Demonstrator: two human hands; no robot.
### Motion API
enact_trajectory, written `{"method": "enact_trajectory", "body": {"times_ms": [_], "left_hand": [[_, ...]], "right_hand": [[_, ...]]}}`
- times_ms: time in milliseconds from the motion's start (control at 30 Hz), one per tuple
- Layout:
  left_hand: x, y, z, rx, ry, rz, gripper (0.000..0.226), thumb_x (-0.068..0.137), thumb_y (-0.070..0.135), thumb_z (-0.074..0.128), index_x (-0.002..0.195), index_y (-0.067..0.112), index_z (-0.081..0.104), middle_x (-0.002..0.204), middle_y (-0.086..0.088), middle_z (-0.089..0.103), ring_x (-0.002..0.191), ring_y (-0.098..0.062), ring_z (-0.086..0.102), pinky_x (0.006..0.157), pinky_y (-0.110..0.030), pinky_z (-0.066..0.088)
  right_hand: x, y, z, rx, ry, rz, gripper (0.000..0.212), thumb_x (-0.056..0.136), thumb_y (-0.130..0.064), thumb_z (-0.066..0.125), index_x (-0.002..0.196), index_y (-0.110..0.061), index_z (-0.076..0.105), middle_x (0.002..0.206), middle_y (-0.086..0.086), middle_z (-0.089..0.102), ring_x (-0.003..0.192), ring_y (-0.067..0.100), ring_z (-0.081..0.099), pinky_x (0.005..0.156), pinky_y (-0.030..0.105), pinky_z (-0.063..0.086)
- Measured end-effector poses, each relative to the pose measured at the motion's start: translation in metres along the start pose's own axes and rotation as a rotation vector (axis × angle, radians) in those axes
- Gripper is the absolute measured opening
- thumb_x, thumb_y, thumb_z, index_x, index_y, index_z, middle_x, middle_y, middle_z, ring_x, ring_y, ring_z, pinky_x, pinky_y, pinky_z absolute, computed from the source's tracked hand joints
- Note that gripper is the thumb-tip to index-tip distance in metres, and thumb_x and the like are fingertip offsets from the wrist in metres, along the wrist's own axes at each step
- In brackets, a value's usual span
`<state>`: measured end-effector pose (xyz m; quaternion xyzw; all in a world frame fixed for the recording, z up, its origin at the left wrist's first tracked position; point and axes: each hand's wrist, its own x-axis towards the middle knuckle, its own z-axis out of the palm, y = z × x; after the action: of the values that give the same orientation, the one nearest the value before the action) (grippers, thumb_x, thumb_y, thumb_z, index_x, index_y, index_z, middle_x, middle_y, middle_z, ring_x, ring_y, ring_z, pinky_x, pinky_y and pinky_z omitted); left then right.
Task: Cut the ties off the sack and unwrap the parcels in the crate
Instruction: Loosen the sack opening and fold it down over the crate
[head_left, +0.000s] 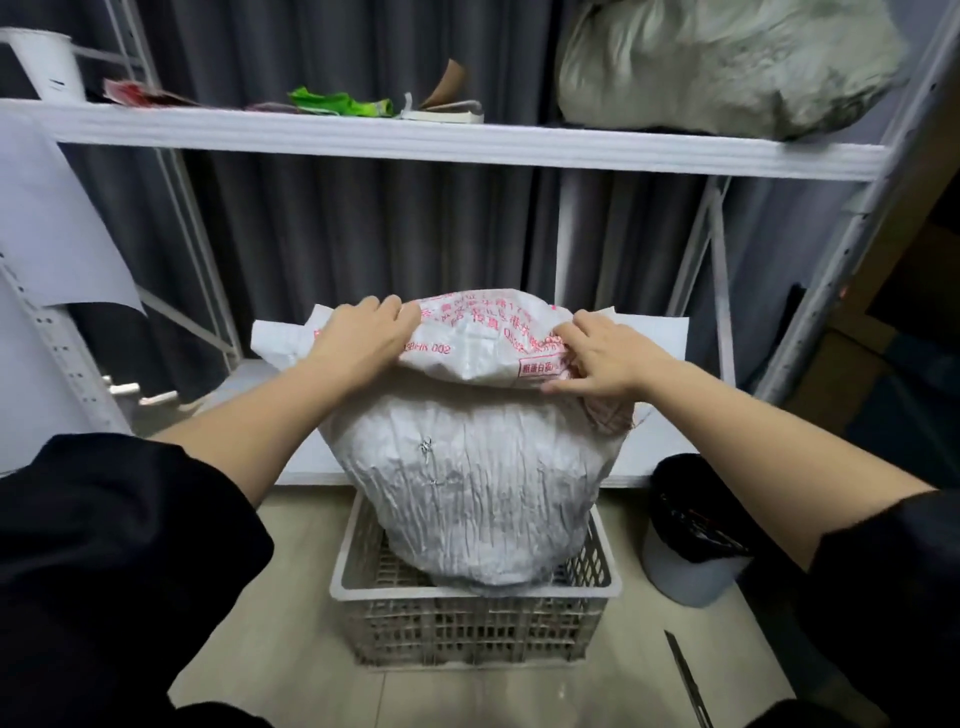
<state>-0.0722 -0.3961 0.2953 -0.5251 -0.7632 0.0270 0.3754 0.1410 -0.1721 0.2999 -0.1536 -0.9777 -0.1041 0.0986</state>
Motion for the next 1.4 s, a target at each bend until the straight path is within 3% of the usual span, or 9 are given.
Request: {"method": "enact_trajectory", "body": {"times_ms": [200, 400, 533, 700, 767, 900, 1033, 1167, 1400], "left_hand": [[-0.005, -0.003, 0.017, 0.067, 0.211, 0.172, 0.016, 0.070, -0.003, 0.036, 0.079, 0.010, 0.037, 0.065, -0.010, 0.048, 0.049, -0.026, 0.047, 0.038, -0.023, 0.023], [-0.015, -0.002, 0.023, 0.075, 0.344, 0.393, 0.007, 0.081, 0.003, 0.042, 0.082, 0.010, 0.043, 0.074, -0.011, 0.055, 0.058, -0.025, 0.053, 0.051, -0.037, 0.038], [-0.022, 0.000, 0.018, -0.079, 0.104, 0.579, 0.043, 0.084, 0.051, 0.043, 0.088, 0.010, 0.054, 0.087, -0.008, 0.058, 0.073, -0.025, 0.055, 0.068, -0.038, 0.035], [-0.006, 0.003, 0.010, -0.337, -0.089, 0.128, 0.072, 0.072, 0.057, 0.053, 0.134, 0.023, 0.041, 0.147, -0.010, 0.035, 0.136, -0.028, 0.035, 0.106, -0.048, 0.033], [0.002, -0.001, 0.009, -0.315, -0.387, 0.040, 0.115, 0.063, 0.064, 0.067, 0.152, 0.026, 0.005, 0.160, -0.005, 0.005, 0.148, -0.024, 0.009, 0.117, -0.051, 0.013], [0.003, 0.006, 0.021, -0.292, -0.740, 0.008, 0.137, 0.055, 0.065, 0.076, 0.149, 0.030, -0.017, 0.160, -0.002, 0.011, 0.142, -0.024, 0.029, 0.109, -0.051, 0.025], [-0.010, 0.033, 0.042, -0.167, -0.745, -0.016, 0.104, 0.062, 0.055, 0.076, 0.143, 0.019, 0.020, 0.133, -0.008, 0.050, 0.115, -0.029, 0.054, 0.094, -0.039, 0.046], [-0.006, 0.042, 0.046, -0.103, -0.586, -0.040, 0.054, 0.079, 0.042, 0.063, 0.121, 0.018, 0.038, 0.112, -0.006, 0.062, 0.103, -0.028, 0.059, 0.074, -0.034, 0.046], [-0.008, 0.054, 0.045, -0.166, -0.361, -0.271, 0.042, 0.084, 0.012, 0.050, 0.124, 0.011, 0.035, 0.103, -0.009, 0.062, 0.093, -0.033, 0.061, 0.059, -0.035, 0.036]], "right_hand": [[0.003, 0.010, -0.017, 0.089, 0.084, -0.034, 0.037, 0.076, -0.052, 0.066, 0.108, -0.033, 0.063, 0.116, -0.003, 0.047, 0.112, 0.021, 0.046, 0.089, 0.033, 0.031], [0.025, 0.009, -0.003, 0.095, -0.122, 0.090, 0.137, 0.049, -0.066, 0.079, 0.152, -0.023, 0.001, 0.157, 0.001, 0.018, 0.146, 0.020, 0.014, 0.117, 0.051, 0.008], [0.030, -0.005, 0.014, 0.027, -0.204, 0.099, 0.121, 0.053, -0.061, 0.078, 0.147, -0.015, 0.017, 0.129, 0.008, 0.057, 0.126, 0.027, 0.047, 0.112, 0.045, 0.021], [0.022, -0.018, 0.031, -0.176, 0.099, -0.132, 0.020, 0.079, -0.035, 0.054, 0.090, -0.019, 0.053, 0.084, 0.002, 0.068, 0.087, 0.028, 0.062, 0.073, 0.035, 0.030], [0.013, -0.017, 0.040, -0.201, 0.290, -0.264, 0.026, 0.076, -0.041, 0.046, 0.076, -0.016, 0.056, 0.062, 0.001, 0.061, 0.062, 0.027, 0.059, 0.061, 0.032, 0.029], [0.003, -0.013, 0.061, -0.346, 0.372, -0.271, 0.039, 0.061, -0.047, 0.078, 0.071, -0.016, 0.056, 0.057, 0.000, 0.052, 0.053, 0.024, 0.051, 0.053, 0.030, 0.024], [0.000, -0.017, 0.057, -0.302, 0.252, -0.216, 0.045, 0.059, -0.046, 0.078, 0.092, -0.020, 0.061, 0.086, 0.001, 0.057, 0.074, 0.024, 0.056, 0.057, 0.031, 0.033], [0.003, -0.016, 0.025, -0.158, -0.304, -0.069, 0.090, 0.066, -0.067, 0.064, 0.142, -0.034, 0.030, 0.146, -0.002, 0.034, 0.130, 0.024, 0.037, 0.097, 0.041, 0.036], [0.010, -0.009, 0.025, 0.232, -0.591, 0.257, 0.109, 0.061, -0.042, 0.086, 0.148, -0.026, 0.023, 0.147, 0.000, 0.042, 0.131, 0.026, 0.043, 0.106, 0.035, 0.037]]}}
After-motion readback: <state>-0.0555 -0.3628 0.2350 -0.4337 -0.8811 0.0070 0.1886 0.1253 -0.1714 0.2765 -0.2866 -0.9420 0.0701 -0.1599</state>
